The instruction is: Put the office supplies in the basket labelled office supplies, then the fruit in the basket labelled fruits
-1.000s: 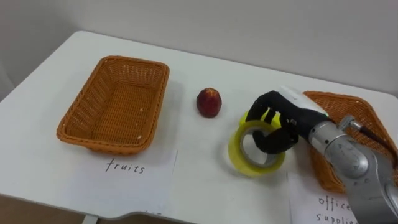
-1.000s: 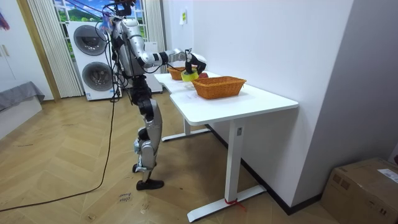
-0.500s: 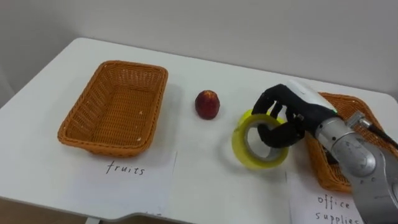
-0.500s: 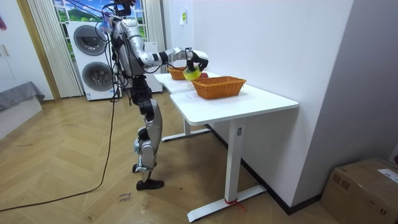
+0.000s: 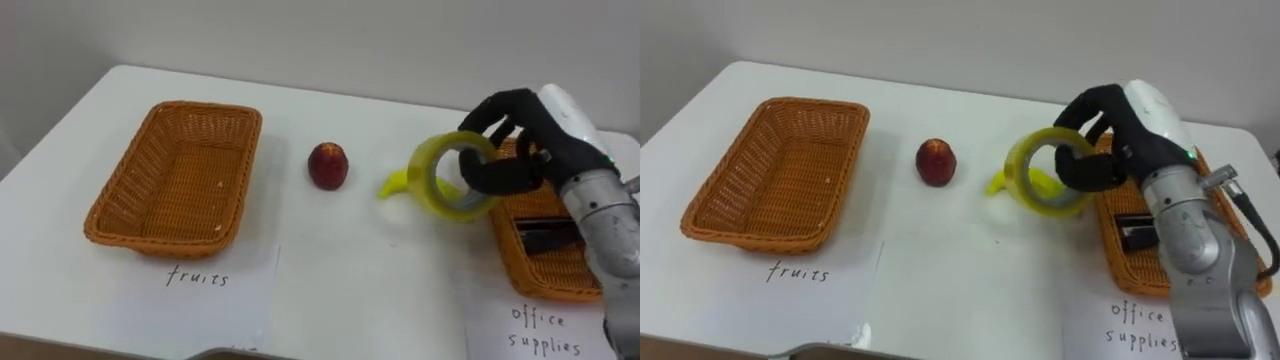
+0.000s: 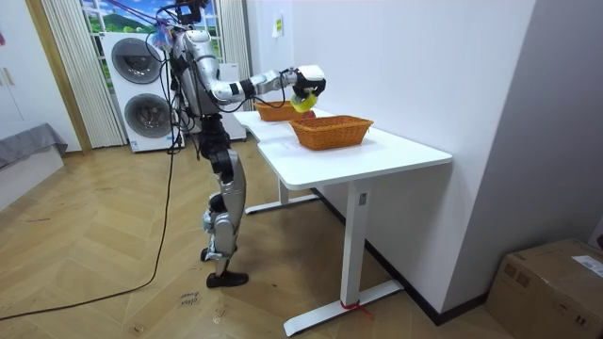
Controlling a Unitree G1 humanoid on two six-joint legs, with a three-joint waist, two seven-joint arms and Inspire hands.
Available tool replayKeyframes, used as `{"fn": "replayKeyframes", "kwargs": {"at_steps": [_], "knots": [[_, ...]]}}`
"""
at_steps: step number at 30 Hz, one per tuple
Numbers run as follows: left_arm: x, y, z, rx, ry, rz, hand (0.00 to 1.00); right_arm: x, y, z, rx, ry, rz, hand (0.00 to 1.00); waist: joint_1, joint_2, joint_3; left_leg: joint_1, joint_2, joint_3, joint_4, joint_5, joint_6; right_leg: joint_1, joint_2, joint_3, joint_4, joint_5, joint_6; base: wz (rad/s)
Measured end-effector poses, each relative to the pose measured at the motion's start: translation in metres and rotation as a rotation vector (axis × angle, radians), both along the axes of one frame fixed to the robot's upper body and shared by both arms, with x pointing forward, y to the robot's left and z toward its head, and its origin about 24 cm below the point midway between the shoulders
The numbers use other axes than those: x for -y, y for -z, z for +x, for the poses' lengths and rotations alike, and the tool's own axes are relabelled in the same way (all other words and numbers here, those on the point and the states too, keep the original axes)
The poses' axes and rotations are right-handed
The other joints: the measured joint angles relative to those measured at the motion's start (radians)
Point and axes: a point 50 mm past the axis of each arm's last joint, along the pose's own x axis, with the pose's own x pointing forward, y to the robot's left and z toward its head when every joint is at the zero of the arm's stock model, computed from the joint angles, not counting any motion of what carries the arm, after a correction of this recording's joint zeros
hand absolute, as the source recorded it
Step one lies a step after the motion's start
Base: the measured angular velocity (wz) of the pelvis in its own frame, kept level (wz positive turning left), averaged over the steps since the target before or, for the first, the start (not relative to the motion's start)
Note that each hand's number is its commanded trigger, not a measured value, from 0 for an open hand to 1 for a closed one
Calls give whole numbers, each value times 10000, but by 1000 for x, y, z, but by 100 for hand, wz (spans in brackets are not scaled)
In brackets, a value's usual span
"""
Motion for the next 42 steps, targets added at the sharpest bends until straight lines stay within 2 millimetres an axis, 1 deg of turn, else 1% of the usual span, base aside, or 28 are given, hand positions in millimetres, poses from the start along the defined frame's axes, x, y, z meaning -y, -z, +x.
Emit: {"fn": "replayKeyframes", "kwargs": {"at_steps": [2,7,8,13,16,18,21,24,32,42], "knots": [[-1,0,-1,65,-358,-89,0,3,0,0,184,212,446,100,-159,-68,42,-10,-1,49,-2,0,0,-12,-2,49,41,-1,2,-8],[-1,-1,1,230,-613,-228,0,10,7,0,95,575,1038,100,-262,-212,85,1,3,187,-12,-4,6,-240,1,201,172,-4,1,-10],[-1,-1,1,239,-649,-244,0,12,8,0,51,612,1212,100,-371,-220,107,-10,3,186,-14,-17,26,-249,2,198,181,-4,1,0],[-2,-1,3,312,-623,-231,0,27,7,-1,17,1054,900,100,-449,-267,81,-18,-3,193,-21,-35,51,-284,-2,194,191,-5,4,0],[-3,-2,3,324,-616,-196,0,37,6,-2,77,1461,623,100,-442,-306,56,-22,0,214,-19,-33,50,-306,12,293,178,-4,3,-4],[-3,-2,2,330,-670,-219,0,41,6,-2,48,1588,554,100,-441,-318,53,-11,10,265,-14,-33,49,-304,22,332,172,-4,3,-8],[-3,-2,3,359,-696,-220,0,48,14,-3,-367,1853,533,100,-434,-367,44,12,27,298,-15,-33,49,-297,36,374,173,-1,1,-5],[-4,-2,1,327,-752,-232,0,51,20,-3,-595,1991,569,100,-416,-369,52,0,47,310,-18,-33,49,-296,56,416,194,1,-2,-1],[-4,-2,-3,228,-926,-442,0,55,24,-4,-818,2147,576,100,-417,-390,72,-15,64,364,-7,-34,45,-409,85,582,308,1,-10,-2],[-4,-2,-3,288,-1115,-510,0,61,31,-4,-1110,2359,969,100,-434,-397,78,-58,54,364,-1,-37,46,-502,85,582,304,3,-16,0]]}}
